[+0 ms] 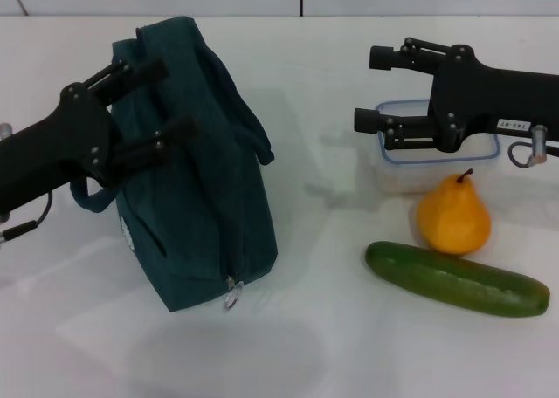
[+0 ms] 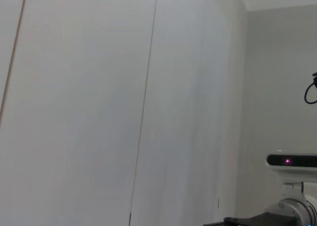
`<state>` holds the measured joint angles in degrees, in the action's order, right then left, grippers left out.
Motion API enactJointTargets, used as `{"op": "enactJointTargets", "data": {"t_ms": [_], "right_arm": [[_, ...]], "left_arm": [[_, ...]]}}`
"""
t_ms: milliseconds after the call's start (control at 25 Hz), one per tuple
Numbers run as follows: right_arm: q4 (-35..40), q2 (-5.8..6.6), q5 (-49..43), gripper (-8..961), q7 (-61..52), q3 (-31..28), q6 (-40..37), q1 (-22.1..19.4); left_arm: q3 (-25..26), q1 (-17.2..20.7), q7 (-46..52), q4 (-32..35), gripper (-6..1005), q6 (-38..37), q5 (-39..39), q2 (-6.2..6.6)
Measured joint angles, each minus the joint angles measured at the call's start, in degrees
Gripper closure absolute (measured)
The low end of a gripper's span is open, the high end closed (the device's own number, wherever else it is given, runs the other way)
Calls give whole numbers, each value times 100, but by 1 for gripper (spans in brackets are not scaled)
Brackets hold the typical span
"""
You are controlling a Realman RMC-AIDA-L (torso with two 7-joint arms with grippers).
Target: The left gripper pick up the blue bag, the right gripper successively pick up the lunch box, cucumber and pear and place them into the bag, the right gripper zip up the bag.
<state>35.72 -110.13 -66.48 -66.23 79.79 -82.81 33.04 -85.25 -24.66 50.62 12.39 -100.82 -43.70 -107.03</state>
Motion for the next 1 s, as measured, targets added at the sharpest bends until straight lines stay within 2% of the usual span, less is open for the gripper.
{"op": "enactJointTargets", "data": {"t_ms": [480, 640, 800, 880, 960, 1000], "right_arm": [[32, -53, -6, 98, 119, -8, 28, -25], [36, -43, -6, 98, 120, -8, 26, -26], [41, -18, -6, 99, 119, -8, 19, -26], [41, -8, -6, 99, 117, -8, 14, -26], [42, -5, -7, 99, 114, -8, 9, -26], [43, -5, -6, 99, 113, -7, 12, -25]], "left_arm": [[4, 30, 31, 0, 113, 1, 33, -6], [182, 64, 595, 162, 114, 35, 22, 49], [224, 290, 1619, 922, 115, 551, -273, 251], [285, 475, 2056, 1443, 115, 885, -516, 292], [547, 750, 2530, 2150, 116, 1236, -984, 267], [846, 918, 2821, 2628, 116, 1388, -1372, 160]]}}
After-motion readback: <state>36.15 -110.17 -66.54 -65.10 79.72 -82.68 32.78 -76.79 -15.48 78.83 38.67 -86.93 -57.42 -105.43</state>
